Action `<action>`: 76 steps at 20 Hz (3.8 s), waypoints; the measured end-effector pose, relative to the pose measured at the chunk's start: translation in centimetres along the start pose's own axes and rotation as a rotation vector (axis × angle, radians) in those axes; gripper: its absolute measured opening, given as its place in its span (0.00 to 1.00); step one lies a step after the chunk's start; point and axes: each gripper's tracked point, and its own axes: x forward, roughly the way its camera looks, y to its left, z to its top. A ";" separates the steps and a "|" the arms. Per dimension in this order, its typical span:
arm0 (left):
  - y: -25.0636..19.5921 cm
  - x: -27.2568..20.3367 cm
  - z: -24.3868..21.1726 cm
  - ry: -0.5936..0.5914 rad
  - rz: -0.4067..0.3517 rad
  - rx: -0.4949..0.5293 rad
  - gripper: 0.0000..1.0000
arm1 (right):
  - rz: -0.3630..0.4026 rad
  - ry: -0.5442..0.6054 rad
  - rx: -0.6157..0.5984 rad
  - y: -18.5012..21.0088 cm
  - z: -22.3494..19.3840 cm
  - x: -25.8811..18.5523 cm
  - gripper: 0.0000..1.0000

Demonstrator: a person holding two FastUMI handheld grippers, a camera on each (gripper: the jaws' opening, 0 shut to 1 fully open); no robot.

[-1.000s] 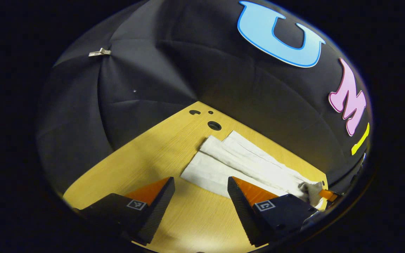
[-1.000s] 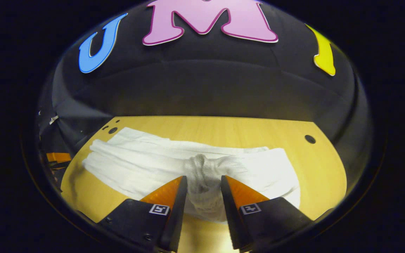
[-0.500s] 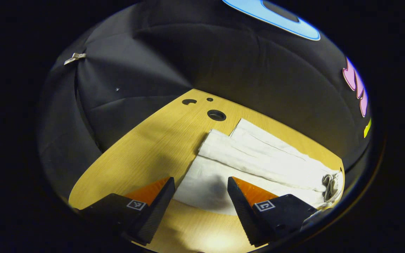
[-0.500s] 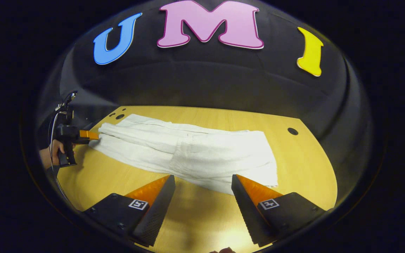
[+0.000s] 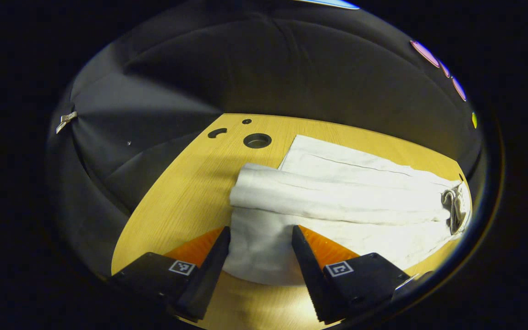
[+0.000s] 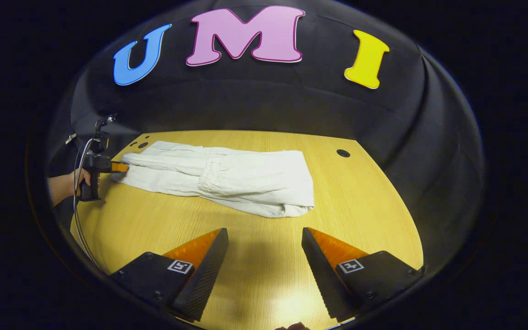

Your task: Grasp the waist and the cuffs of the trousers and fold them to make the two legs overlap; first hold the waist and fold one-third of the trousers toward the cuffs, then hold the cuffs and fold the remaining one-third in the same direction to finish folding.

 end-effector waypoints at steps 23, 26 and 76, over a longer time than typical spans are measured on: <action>-5.9 -8.4 8.2 -0.221 -0.158 -0.042 0.05 | -0.158 -0.025 0.086 -7.3 -0.8 -8.6 0.98; -7.9 -11.3 11.0 -0.270 -0.187 0.005 0.05 | -0.160 -0.038 0.097 -7.4 -1.0 -9.5 0.98; -40.0 -35.1 0.9 -0.359 -0.385 0.174 0.96 | 0.011 -0.104 0.242 -18.2 -0.6 -7.8 0.99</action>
